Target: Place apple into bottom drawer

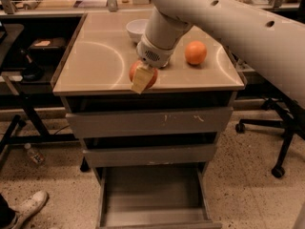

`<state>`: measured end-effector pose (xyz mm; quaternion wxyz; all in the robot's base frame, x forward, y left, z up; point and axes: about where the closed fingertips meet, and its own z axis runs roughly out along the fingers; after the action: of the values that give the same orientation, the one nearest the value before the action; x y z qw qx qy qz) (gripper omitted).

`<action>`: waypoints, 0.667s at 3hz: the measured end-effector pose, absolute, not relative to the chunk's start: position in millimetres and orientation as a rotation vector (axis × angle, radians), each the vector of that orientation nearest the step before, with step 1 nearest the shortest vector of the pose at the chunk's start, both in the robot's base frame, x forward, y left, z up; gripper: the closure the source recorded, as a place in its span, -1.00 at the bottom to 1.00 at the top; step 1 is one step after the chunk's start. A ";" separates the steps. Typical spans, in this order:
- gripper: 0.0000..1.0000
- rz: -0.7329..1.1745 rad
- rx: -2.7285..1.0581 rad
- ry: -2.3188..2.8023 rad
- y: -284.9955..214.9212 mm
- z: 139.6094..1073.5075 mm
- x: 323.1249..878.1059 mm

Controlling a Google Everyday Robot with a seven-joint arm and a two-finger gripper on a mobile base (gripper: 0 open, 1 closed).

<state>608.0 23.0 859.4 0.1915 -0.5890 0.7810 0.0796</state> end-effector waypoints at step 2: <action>1.00 0.453 -1.503 2.392 -1.4 797.0 533.0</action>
Offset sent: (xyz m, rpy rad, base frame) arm -0.1397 -0.0532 -0.1235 0.1696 0.3736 -0.2522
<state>533.0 -1.4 797.0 0.1398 -0.5201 0.8279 0.1568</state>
